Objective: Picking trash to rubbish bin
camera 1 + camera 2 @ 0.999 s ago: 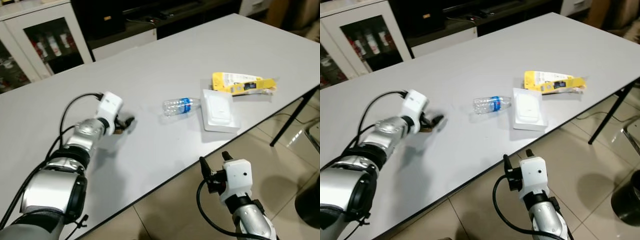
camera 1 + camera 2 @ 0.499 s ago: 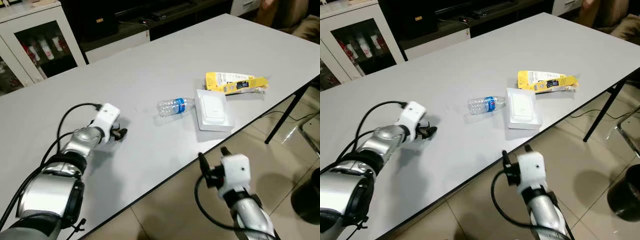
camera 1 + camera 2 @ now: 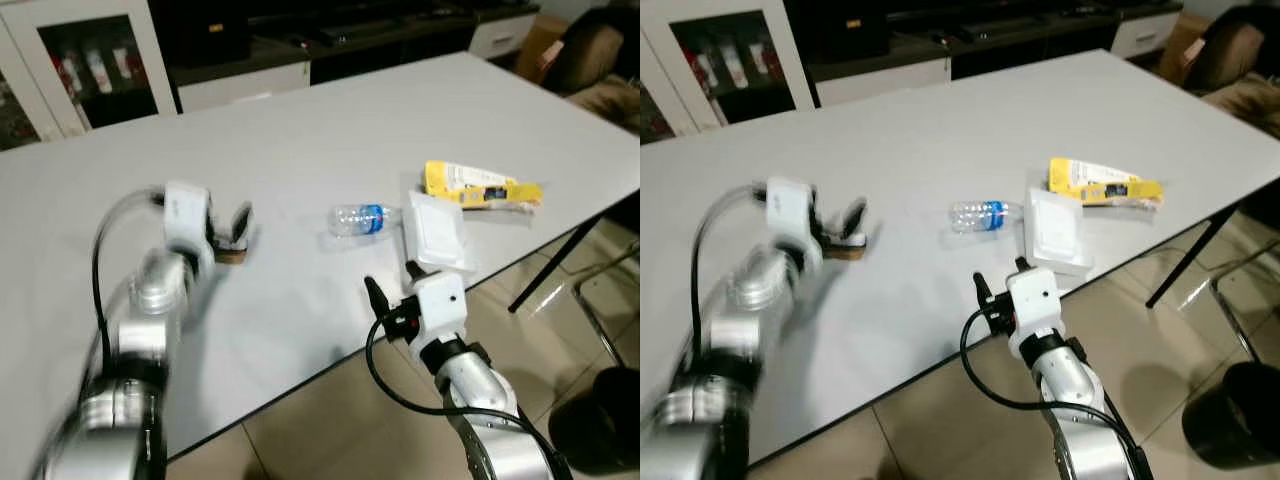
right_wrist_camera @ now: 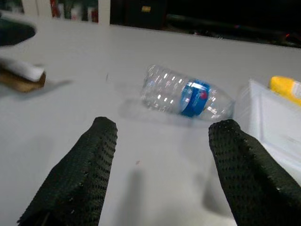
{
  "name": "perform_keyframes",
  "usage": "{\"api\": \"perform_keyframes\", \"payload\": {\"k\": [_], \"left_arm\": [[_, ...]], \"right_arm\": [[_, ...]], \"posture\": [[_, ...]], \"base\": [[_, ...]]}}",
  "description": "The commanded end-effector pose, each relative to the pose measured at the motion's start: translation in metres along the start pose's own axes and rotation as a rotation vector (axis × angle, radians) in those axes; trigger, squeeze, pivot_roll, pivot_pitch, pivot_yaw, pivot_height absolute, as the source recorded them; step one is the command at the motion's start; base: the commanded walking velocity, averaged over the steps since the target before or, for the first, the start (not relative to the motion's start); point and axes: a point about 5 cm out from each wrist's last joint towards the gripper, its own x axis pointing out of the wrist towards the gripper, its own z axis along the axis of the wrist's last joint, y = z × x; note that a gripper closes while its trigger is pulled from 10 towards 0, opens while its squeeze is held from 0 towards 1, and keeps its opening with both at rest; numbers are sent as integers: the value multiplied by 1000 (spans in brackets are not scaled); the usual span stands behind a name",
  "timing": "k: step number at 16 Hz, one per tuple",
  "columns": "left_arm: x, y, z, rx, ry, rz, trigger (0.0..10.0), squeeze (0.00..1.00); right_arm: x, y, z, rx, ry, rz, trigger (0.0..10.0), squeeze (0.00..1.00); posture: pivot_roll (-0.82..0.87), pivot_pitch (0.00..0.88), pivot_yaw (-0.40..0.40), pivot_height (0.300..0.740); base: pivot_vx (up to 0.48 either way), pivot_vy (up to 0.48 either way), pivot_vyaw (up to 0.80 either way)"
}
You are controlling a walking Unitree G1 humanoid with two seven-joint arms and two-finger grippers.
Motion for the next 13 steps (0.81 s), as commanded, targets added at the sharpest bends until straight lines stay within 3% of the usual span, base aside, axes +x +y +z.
{"api": "perform_keyframes", "payload": {"k": [1,3,6,8,13], "left_arm": [[-5,-6,10,34,-38,-4,10000,0],[-34,-19,7,78,-37,24,10000,0],[-59,-28,14,74,-20,30,10000,0],[-67,-30,15,77,4,34,10000,0],[-69,-31,20,92,40,31,10000,0]], "right_arm": [[1,-2,-5,-5,29,-5,10000,0],[-1,-4,-13,-10,67,-34,10000,0],[-4,-6,-13,30,60,-57,10000,0],[-7,-7,-13,49,53,-69,10000,0],[-13,-11,-16,74,61,-104,10000,0]], "posture": [[1,0,-56,740],[7,0,-59,740],[7,0,-47,740],[4,0,-41,740],[-3,0,-30,740]], "base": [[0,0,0],[0,0,0],[0,96,0],[0,354,0],[0,400,0]]}}
